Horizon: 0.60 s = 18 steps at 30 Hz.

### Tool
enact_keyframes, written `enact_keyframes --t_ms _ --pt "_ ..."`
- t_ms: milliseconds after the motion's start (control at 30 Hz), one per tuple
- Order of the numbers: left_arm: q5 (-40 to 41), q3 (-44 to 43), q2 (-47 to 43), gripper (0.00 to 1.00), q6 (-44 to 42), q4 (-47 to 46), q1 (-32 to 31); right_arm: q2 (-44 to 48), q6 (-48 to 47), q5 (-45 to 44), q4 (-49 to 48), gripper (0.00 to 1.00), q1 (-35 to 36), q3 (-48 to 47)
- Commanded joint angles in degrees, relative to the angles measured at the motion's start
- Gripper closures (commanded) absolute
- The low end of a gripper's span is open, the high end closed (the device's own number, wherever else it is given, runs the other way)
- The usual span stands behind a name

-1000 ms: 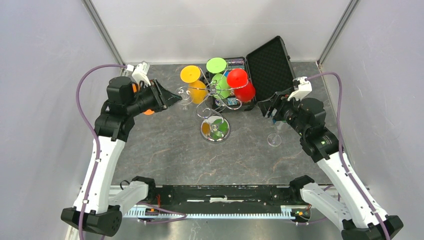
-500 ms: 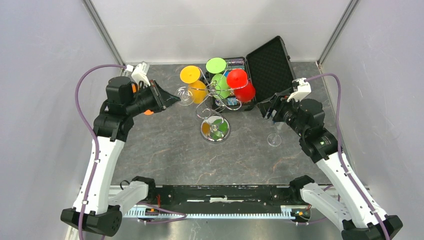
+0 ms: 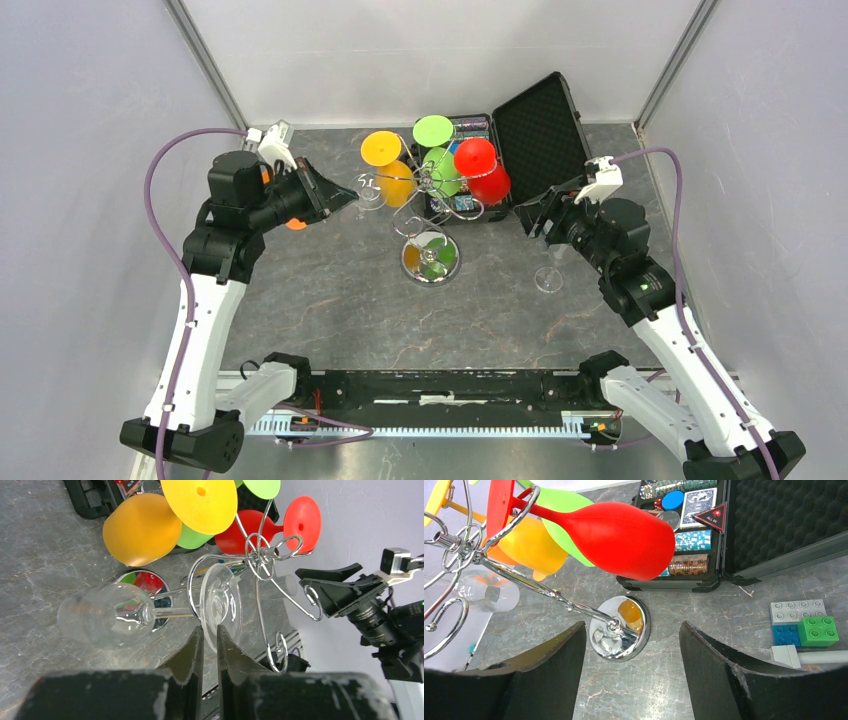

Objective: Take the wine glass off the wine glass rack

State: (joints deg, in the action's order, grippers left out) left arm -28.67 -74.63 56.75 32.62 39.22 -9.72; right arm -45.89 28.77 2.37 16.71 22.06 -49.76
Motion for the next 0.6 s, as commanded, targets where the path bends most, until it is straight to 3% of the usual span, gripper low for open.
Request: enact_keyframes --t_ms 0,233,567 --pt "-0.9 -0.8 -1.4 0.98 6.1 -6.4 0.2 0.8 0.9 -0.5 -3.2 0.27 -0.1 0.6" --pt "-1.3 3.2 -2.8 0.98 12.9 -15.3 0.2 1.1 1.4 0.0 -3.4 0.27 -0.1 1.1" --pt "-1.3 6.7 -2.5 0.98 15.9 -18.4 0.2 1.4 2.5 0.8 -4.1 0.27 -0.1 2.0"
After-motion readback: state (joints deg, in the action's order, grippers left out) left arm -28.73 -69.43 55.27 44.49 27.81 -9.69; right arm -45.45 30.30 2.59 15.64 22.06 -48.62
